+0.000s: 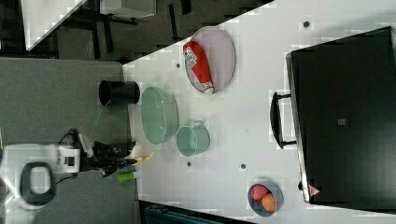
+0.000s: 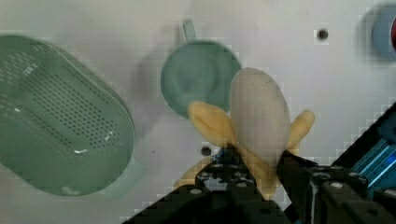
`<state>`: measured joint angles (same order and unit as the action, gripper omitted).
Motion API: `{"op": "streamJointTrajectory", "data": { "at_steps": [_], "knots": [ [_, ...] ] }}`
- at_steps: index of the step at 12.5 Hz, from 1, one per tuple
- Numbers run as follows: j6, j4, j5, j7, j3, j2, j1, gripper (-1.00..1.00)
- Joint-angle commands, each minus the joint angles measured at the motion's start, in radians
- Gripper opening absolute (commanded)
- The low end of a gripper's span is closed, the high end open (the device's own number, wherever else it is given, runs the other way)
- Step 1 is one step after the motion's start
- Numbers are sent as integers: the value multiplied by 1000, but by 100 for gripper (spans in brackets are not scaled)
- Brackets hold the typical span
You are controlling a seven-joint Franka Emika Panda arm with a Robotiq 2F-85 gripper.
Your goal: Pick Banana and place it in mug.
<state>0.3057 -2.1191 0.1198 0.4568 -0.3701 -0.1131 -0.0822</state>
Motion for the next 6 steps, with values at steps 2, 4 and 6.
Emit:
{"op": "streamJointTrajectory", "data": {
  "at_steps": [2,4,6],
  "knots": [
    [257,-101,-14,211,-46,49,11,-53],
    [371,-167,-79,212,-48,91,11,-53],
    [486,-224,-115,232,-54,127,10,-53]
  ]
}}
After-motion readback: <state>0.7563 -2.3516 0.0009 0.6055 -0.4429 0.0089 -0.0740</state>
